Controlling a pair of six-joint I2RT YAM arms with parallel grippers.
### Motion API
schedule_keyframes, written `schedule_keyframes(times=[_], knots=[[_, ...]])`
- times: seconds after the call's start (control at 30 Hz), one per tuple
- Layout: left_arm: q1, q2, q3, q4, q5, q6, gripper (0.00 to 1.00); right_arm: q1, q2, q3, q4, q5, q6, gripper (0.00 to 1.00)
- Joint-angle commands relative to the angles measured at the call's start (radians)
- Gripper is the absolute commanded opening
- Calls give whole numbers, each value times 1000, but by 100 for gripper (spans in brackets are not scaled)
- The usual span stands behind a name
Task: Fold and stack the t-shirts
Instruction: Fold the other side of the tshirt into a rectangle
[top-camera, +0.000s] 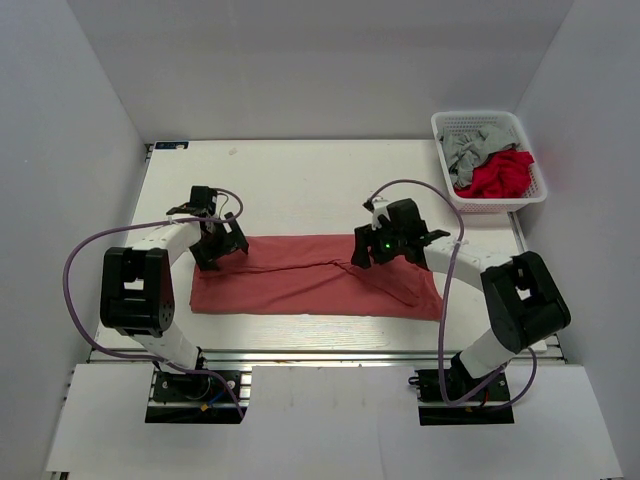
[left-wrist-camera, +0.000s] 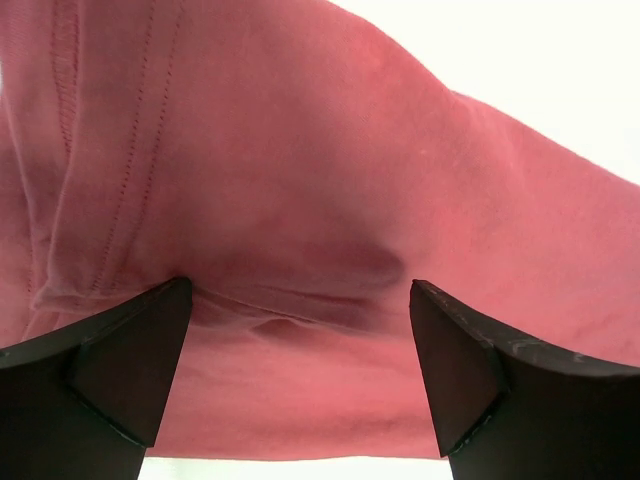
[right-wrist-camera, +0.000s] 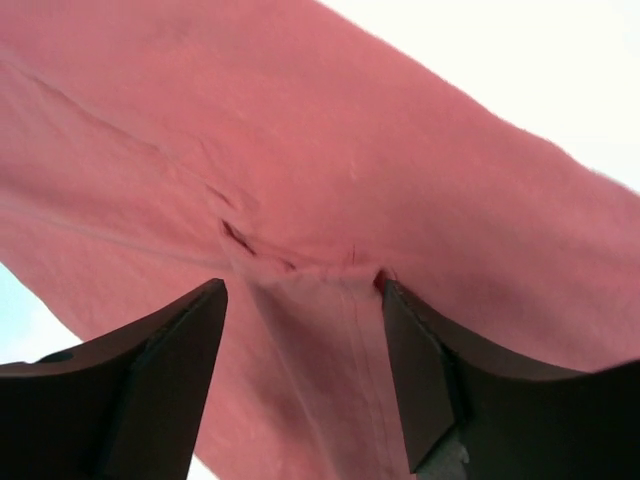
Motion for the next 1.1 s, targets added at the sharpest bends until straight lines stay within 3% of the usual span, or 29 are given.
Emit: schedule_keyframes(times=[0.0, 0.1, 0.2, 0.33, 0.37, 0.73, 0.8, 0.87, 0.93, 1.03, 1.07], knots=[[-2, -17, 1, 20, -27, 6, 100, 15, 6, -19, 137, 6, 14, 68], [-2, -17, 1, 20, -27, 6, 100, 18, 23, -21, 153, 19, 9, 62], [-2, -6, 10, 20, -27, 15, 100, 24, 38, -15, 136, 25, 12, 48], [-2, -6, 21, -3, -59, 33, 100, 38, 3, -34, 121, 57, 28, 0], [-2, -6, 21, -3, -59, 33, 100, 37, -5, -33, 96, 63, 34, 0], [-2, -6, 11, -12, -69, 43, 100, 131, -186, -182, 65, -29, 232, 0], [-2, -6, 11, -12, -69, 43, 100, 144, -201, -182, 38, -105, 241, 5], [-2, -6, 11, -12, -59, 43, 100, 164, -191, -185, 44, -218, 258, 18], [-2, -6, 11, -24, -59, 52, 100, 181, -169, -185, 45, -340, 288, 45], [-2, -6, 22, -44, -78, 52, 100, 199, -178, -176, 24, -391, 301, 58], [-2, -6, 22, -44, -78, 52, 100, 207, -184, -182, 25, -394, 305, 68]])
